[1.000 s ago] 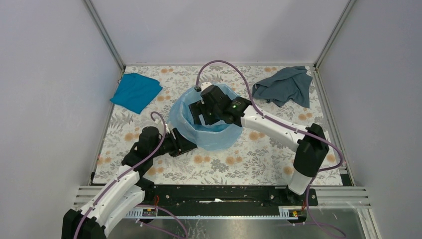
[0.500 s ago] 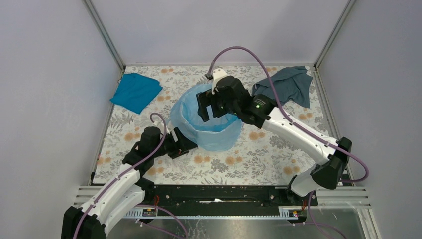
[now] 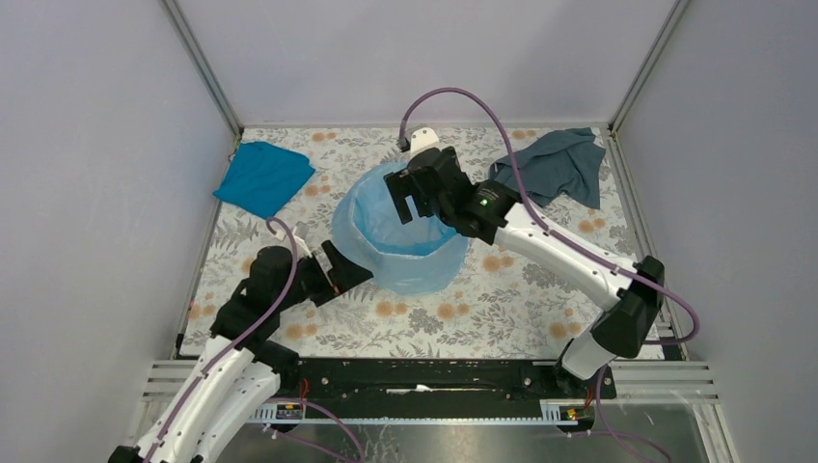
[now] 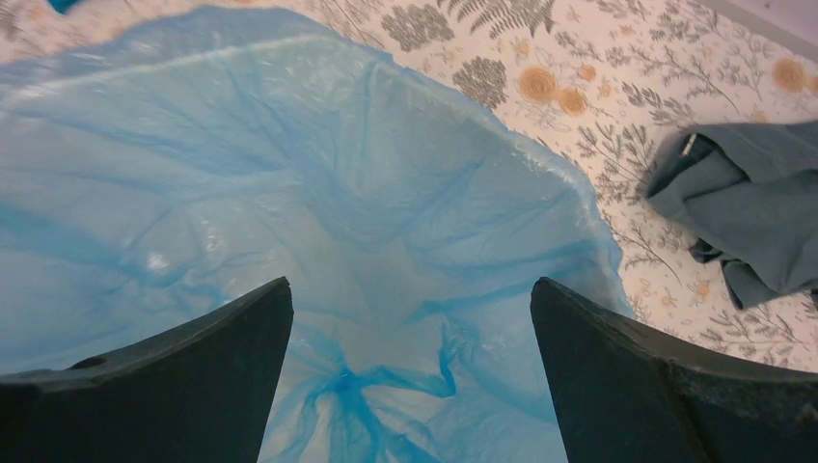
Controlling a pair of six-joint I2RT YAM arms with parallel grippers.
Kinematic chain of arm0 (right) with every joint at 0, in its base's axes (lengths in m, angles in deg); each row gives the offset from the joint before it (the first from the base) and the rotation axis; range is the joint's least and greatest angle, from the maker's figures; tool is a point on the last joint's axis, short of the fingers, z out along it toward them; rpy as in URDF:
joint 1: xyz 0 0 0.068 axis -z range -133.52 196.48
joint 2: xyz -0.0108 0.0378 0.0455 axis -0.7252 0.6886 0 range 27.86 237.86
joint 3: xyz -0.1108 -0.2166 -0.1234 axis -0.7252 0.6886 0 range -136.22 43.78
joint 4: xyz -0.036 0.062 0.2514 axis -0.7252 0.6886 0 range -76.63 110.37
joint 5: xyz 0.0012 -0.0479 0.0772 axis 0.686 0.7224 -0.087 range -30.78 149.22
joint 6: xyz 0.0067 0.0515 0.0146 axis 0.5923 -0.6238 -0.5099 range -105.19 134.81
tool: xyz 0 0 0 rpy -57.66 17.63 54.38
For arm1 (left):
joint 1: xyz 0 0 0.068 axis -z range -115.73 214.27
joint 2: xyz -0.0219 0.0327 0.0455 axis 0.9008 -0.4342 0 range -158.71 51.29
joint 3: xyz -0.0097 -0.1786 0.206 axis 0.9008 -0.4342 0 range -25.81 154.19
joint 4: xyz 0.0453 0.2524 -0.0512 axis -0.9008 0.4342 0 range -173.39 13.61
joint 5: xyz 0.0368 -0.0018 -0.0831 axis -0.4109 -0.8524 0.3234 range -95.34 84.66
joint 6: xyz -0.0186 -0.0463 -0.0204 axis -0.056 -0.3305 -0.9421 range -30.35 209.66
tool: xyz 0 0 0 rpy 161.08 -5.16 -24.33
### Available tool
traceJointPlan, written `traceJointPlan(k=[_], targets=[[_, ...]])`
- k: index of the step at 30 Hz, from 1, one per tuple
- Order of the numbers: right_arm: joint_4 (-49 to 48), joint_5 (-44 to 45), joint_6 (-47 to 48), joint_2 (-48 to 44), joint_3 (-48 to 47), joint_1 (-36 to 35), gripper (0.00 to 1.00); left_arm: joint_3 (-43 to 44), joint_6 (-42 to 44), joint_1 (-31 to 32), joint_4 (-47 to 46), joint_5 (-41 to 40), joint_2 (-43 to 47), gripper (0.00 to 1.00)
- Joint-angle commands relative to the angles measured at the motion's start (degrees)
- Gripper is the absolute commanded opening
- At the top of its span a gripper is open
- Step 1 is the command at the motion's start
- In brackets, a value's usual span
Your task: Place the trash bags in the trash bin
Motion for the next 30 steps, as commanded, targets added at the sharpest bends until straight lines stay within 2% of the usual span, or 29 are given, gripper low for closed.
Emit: traceJointPlan(k=[1,7,9,12,14,23,30], targets=[[0.89,5.63,0.00,1.66,-2.66,-0.99,1.00,5.78,0.72,0.11,4.12,-2.40,4.03,0.99],[5.87,2.13,-1.39,-0.81,-6.78,-1.30,1.00,15.50,5.86,0.11,8.64,-8.15,6.48,0.99],[7.09,-2.58,-2.45,-4.18,-7.87,-1.26,1.00,20.64,8.08,0.11,9.28,-10.57,6.20,0.99],[5.92,-10.72,-3.62,-11.10,-6.67,-1.28,1.00,27.49,10.10,0.11,5.15,-10.85,4.67,0.99],[4.71,-13.01,-4.56,-16.27,-4.85,-1.30,1.00,32.00,11.52,0.11,0.05,-10.21,2.85,0.99],[1.10,-14.82,-2.30,-38.51,-0.10,-1.21,1.00,57.18,25.36,0.11,-2.19,-14.96,-8.93,0.99],[-2.96,-10.96,-0.45,-49.57,4.14,-1.21,1.00,61.69,28.94,0.11,-6.05,-19.81,-9.69,0.99]])
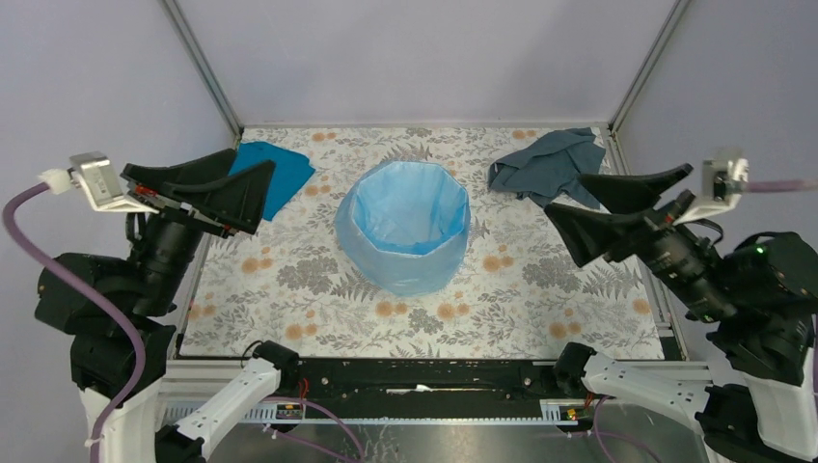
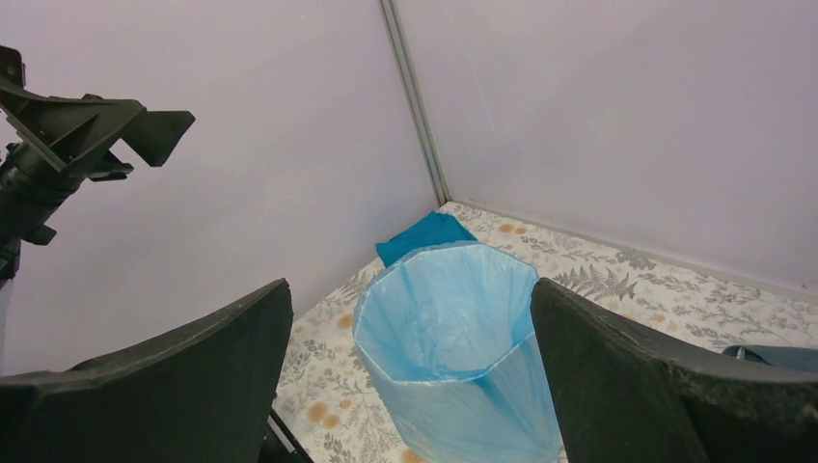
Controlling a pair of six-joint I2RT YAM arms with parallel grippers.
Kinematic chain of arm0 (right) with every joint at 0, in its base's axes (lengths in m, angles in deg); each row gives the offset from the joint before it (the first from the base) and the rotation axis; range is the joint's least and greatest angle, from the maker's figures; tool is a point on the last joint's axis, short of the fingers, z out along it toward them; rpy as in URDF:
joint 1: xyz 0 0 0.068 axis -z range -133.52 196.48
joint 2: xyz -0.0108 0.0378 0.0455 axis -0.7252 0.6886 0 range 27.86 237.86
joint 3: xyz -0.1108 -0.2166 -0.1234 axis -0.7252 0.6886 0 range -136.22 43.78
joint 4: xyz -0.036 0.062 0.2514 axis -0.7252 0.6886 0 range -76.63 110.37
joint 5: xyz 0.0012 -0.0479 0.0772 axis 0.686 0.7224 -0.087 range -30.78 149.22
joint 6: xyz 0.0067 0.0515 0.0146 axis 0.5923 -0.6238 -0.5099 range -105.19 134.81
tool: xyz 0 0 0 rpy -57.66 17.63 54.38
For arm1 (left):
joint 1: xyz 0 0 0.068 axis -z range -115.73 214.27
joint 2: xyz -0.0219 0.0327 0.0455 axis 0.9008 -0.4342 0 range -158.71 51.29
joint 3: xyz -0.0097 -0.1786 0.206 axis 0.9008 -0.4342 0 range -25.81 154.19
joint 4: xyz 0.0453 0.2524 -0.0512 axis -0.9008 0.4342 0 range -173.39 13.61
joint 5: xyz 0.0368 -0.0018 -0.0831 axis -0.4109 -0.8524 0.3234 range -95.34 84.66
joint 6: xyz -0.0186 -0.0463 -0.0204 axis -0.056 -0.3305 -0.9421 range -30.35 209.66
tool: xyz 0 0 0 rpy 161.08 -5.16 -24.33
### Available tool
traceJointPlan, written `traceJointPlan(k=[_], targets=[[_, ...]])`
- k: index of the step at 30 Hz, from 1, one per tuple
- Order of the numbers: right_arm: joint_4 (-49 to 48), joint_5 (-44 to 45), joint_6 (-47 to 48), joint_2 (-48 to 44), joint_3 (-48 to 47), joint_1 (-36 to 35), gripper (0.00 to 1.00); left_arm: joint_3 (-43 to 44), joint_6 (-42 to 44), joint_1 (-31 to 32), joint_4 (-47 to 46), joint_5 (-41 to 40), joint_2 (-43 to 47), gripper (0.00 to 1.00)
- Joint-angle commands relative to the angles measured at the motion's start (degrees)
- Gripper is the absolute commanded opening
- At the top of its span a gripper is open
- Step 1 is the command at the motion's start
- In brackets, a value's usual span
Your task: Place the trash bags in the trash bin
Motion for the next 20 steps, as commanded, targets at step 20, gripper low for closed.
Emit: traceJointPlan(k=[20], targets=[[-7.89,1.81,0.92,-3.60,8.97,-0.40,1.00,1.52,5.76,0.11,-1.50,-7.84,-0.54,0.99]])
